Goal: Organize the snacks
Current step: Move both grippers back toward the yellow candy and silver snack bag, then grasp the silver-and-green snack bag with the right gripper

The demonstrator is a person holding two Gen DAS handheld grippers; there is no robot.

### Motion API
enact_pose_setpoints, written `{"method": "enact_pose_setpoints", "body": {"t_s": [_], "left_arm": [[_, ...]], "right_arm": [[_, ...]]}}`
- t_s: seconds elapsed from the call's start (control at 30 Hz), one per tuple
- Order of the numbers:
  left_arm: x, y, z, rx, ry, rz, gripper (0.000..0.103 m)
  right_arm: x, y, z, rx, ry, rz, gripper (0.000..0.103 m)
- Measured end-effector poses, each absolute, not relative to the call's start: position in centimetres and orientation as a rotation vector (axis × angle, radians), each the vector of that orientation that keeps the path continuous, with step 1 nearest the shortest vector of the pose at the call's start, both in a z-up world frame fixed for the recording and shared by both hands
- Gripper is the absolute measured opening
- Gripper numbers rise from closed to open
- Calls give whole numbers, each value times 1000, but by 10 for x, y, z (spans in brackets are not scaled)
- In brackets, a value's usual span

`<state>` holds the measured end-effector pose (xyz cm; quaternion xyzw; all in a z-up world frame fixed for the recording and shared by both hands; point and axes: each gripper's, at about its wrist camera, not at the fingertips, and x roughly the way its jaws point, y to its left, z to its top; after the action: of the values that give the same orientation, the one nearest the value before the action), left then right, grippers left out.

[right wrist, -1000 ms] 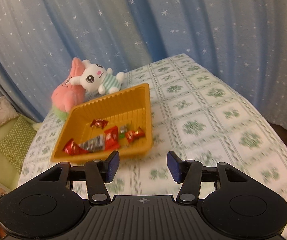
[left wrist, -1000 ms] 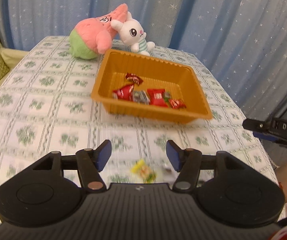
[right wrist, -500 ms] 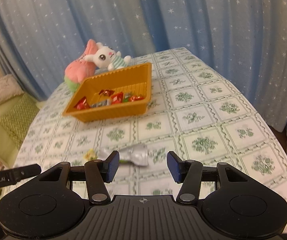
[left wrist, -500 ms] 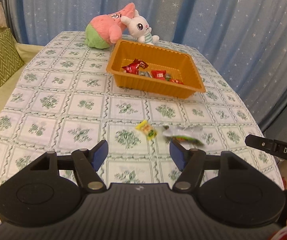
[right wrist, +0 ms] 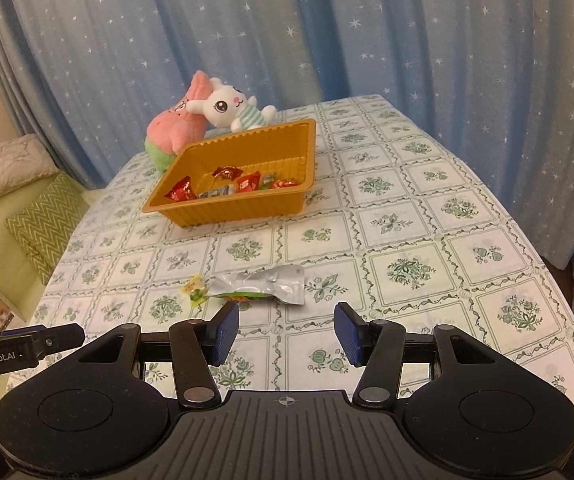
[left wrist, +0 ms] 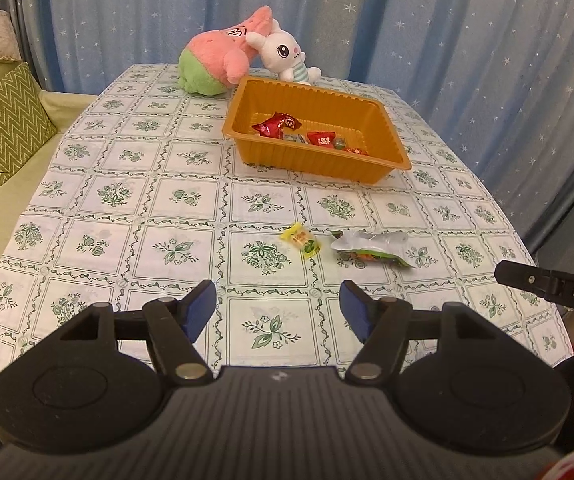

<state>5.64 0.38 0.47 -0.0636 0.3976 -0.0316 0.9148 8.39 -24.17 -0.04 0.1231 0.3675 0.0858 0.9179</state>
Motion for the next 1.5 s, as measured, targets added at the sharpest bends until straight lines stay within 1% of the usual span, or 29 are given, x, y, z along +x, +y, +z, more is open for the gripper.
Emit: {"method": "enact_pose_setpoints", "body": {"t_s": [0.43,0.5,0.6,0.73,0.83,1.0,1.23,1.5], "left_arm": [[66,7,-9,-77,834,-43,68],[69,7,-12,-68,836,-37,72],[75,8,-17,-64,843,-30,74],[84,10,-24,-53,856,-19,78],[91,10,-30,-46,867,-15,78],[102,10,-37,-44,875,-4,85],[114,11,-47,-57,892,-6,85],[121,16,-53,-74,905,4,86]], "right_arm": [[107,-226,-24,124,815,296,54],[114,-224,-29,98,823,313,60],[124,-224,-37,81,835,322,65],[138,-220,-46,34,851,342,65],[148,-216,-53,3,860,367,66],[168,-207,-63,-79,860,434,66],[200,-185,-81,-272,837,559,66],[232,-165,-104,-418,837,662,65]]}}
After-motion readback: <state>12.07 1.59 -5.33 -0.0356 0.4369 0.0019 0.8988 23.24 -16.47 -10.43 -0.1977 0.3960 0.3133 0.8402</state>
